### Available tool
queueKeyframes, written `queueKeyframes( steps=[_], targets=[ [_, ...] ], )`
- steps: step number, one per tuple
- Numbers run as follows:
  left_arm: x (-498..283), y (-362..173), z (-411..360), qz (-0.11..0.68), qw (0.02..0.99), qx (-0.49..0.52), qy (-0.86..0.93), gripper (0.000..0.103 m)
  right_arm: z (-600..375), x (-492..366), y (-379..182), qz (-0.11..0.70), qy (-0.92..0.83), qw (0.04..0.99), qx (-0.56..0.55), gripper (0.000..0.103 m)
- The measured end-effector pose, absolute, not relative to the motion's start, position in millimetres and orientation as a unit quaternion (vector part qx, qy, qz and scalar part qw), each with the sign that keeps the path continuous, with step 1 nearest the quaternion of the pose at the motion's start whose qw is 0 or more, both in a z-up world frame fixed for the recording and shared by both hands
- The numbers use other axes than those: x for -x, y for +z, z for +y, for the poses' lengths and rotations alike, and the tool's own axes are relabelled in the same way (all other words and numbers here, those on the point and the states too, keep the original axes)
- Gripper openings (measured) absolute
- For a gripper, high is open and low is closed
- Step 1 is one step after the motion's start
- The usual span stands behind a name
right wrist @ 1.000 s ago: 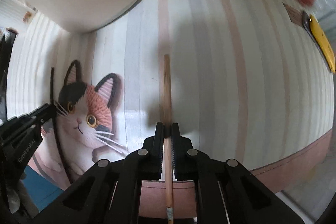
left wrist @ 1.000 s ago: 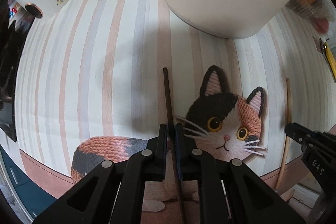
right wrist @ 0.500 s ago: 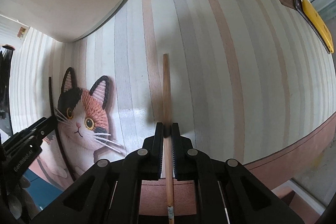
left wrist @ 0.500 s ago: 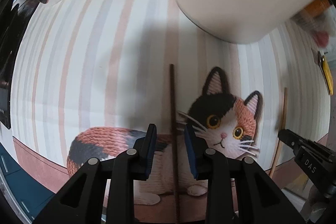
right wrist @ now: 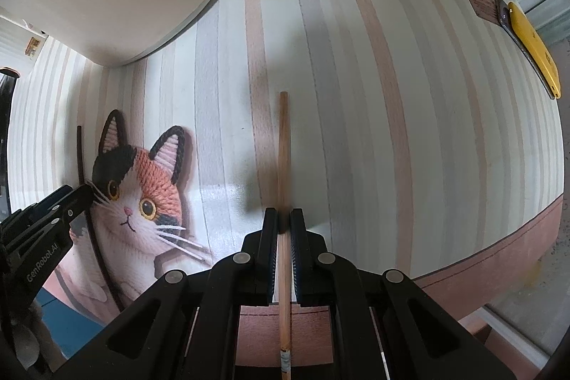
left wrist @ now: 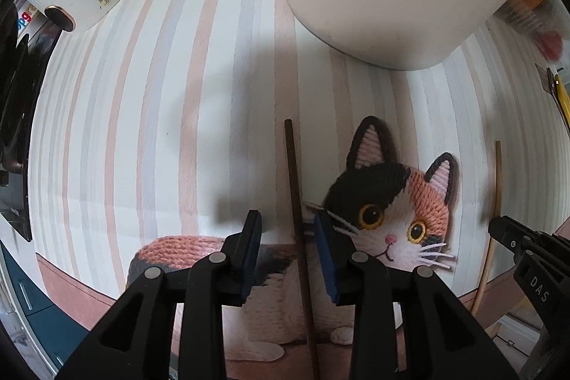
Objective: Organize utensils
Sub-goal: 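Lift both held chopsticks over the beige holder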
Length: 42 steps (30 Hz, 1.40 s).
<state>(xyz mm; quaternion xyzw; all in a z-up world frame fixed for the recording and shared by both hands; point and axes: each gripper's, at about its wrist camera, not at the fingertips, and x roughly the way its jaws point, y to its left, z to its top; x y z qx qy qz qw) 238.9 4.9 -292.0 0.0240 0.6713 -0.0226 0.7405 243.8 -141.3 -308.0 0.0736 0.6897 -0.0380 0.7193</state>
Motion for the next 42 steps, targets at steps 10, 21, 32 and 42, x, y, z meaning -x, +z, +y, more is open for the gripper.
queueKeyframes(
  steps=[10,21,32,42],
  targets=[
    [-241.6,-277.7,-17.2,0.661,0.749,-0.034,-0.032,0.003,-134.3,-238.7,-311.5,0.682,-0.043,0.727,-0.069,0.007],
    [-226.8,-188.8,-12.0,0.585,0.809,-0.021,-0.051,0.002,-154.0,-224.2,-243.0,0.599,-0.028,0.794,-0.104,0.007],
    [-222.8,-119.3,6.2,0.494,0.868,-0.005,-0.043,0.002,-153.8,-223.1,-172.7,0.504,-0.020,0.858,-0.102,0.007],
    [-235.2,-67.1,28.4,0.433,0.901,0.006,-0.027,0.002,-153.9,-242.4,-120.5,0.442,-0.010,0.891,-0.101,0.007]
  ],
)
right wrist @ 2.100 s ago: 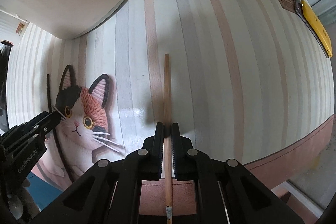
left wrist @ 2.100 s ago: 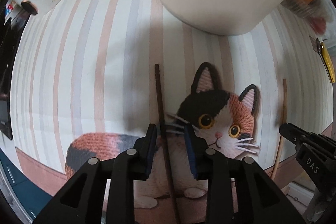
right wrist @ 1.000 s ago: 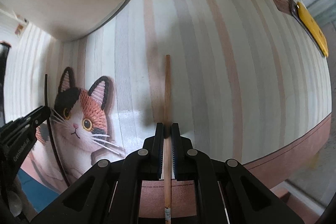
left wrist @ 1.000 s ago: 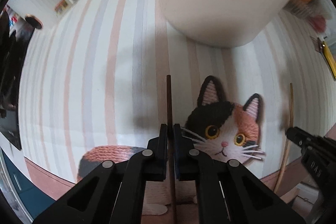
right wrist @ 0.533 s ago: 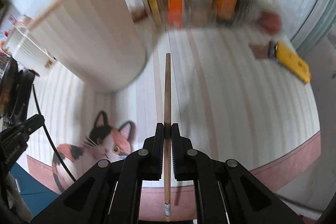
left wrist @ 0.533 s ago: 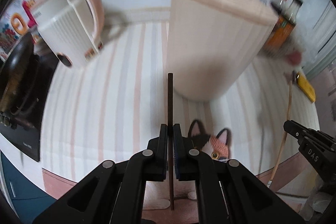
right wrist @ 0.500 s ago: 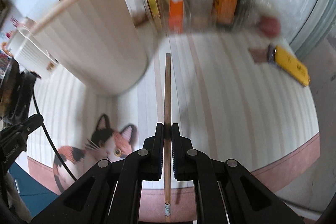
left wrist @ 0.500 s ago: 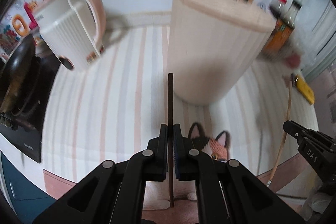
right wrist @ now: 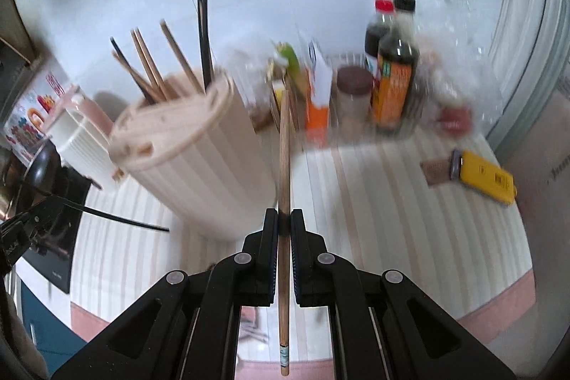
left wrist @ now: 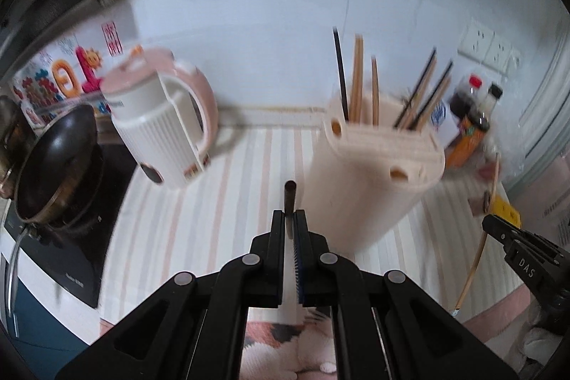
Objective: Organize utensils
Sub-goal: 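Lift both held chopsticks over the beige holder, then lower both chopsticks into the holder and open both tools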
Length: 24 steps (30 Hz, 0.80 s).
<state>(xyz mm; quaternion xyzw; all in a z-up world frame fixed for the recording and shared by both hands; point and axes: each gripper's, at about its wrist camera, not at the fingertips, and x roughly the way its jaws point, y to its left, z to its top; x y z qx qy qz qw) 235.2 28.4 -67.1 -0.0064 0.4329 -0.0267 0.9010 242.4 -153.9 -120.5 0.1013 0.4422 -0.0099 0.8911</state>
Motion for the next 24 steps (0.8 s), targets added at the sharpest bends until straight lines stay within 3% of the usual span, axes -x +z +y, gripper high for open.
queueKeyframes(
  steps=[24],
  targets=[
    [-244.2,122.1,34.2,0.277,0.959,0.030,-0.051,0.002,-146.5,-319.7,43.5,0.325,0.069,0.928,-0.166,0.007]
  ],
)
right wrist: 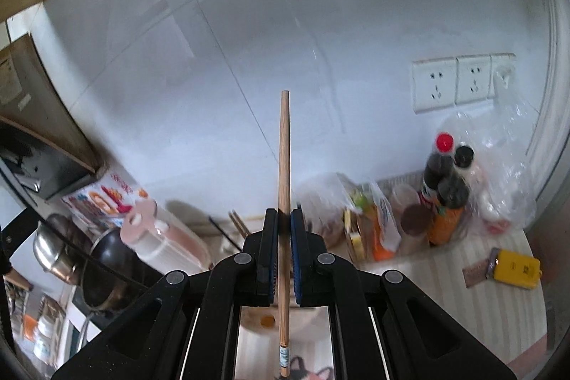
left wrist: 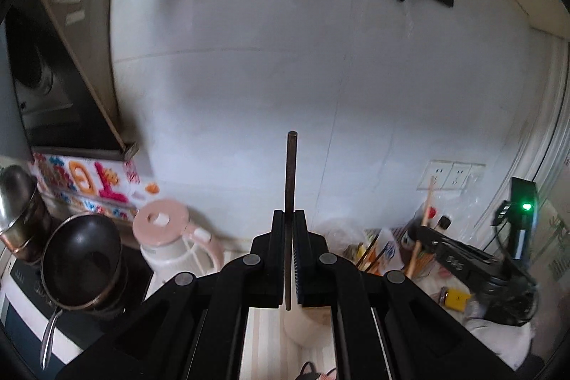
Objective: Organize utensils
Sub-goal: 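Lower both chopsticks into the holder and open both tools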
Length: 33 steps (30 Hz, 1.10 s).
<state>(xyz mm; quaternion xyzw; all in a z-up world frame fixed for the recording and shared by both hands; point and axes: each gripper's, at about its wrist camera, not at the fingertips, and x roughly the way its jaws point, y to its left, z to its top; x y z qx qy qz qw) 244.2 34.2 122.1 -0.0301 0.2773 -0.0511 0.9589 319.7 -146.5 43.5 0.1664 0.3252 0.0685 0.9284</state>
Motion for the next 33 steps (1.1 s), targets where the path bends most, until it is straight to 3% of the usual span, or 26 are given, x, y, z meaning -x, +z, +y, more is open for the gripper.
queueKeyframes(
  steps=[13,33],
  targets=[
    [-299.8,105.6,5.0,0.303,0.948,0.031,-0.095,0.002,-143.3,-375.9,54.9,0.263,0.053,0.948,-0.171,0.007],
    [-357.3,33.6,-12.2,0.396,0.910,0.036,-0.114,0.002,-117.9,-405.4,1.5,0.232,0.049,0.963,-0.126,0.007]
  ],
)
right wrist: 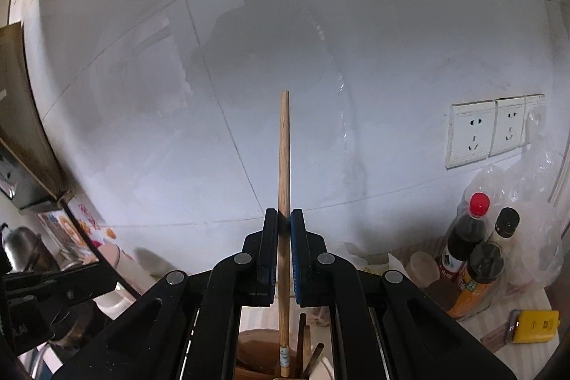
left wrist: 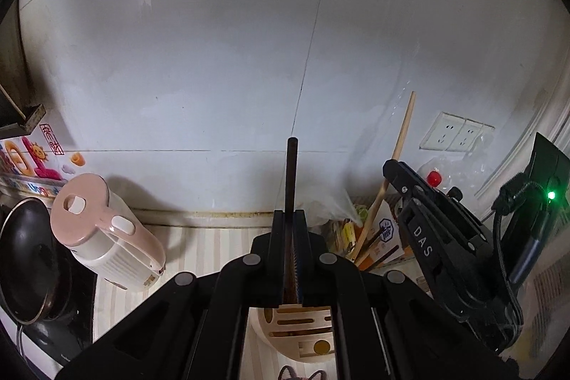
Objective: Organize utensils
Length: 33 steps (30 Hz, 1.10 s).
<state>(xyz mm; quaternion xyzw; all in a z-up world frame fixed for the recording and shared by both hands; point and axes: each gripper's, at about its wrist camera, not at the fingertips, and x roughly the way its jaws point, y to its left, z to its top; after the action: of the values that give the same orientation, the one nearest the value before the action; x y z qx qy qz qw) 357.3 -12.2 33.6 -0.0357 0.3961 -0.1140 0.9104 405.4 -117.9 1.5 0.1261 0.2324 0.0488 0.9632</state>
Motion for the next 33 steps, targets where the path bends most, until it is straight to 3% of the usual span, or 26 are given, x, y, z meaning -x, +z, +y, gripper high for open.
queueKeyframes(
  steps=[9,10,11,12,13,14,17,19,21,24,33],
  targets=[
    [-349.1,39.8,-7.6,0.408,0.908,0.028,-0.087,0.010,-118.3,-396.5,-2.1,0.262,0.062,0.957,-0.108,0.011],
    [-345.6,42.3,-7.9,0.405,0.910,0.027,-0.085,0.021,-120.9,-393.7,-0.3,0.264,0.059,0.957,-0.107,0.016],
    [-341.0,45.5,-6.8,0.400,0.913,0.026,-0.080,0.031,-125.0,-390.6,1.3,0.267,0.058,0.956,-0.111,0.028],
    [-336.2,48.8,-5.1,0.393,0.916,0.025,-0.072,0.059,-129.9,-386.8,2.8,0.274,0.056,0.953,-0.116,0.042],
    [-334.3,49.9,-3.1,0.389,0.919,0.025,-0.065,0.083,-134.1,-382.5,4.1,0.279,0.055,0.951,-0.121,0.047],
    [-328.3,51.7,0.5,0.381,0.923,0.025,-0.052,0.088,-138.2,-377.4,6.0,0.282,0.052,0.950,-0.124,0.054],
    [-317.2,47.4,7.6,0.373,0.927,0.020,-0.027,0.090,-146.2,-357.1,8.8,0.299,0.035,0.947,-0.112,0.062],
    [-311.2,36.9,11.8,0.377,0.926,0.014,-0.009,0.103,-147.9,-341.3,4.8,0.316,0.018,0.945,-0.087,0.072],
    [-305.9,23.1,12.6,0.382,0.924,0.003,0.015,0.103,-147.8,-328.8,-2.3,0.329,0.009,0.942,-0.066,0.087],
    [-297.0,1.3,8.0,0.402,0.914,-0.014,0.043,0.103,-145.9,-313.7,-16.4,0.350,-0.001,0.936,-0.035,0.098],
    [-244.8,-4.1,-5.7,0.394,0.918,-0.008,0.051,0.103,-148.8,-268.6,-16.7,0.341,-0.012,0.940,-0.006,0.102]
  ],
)
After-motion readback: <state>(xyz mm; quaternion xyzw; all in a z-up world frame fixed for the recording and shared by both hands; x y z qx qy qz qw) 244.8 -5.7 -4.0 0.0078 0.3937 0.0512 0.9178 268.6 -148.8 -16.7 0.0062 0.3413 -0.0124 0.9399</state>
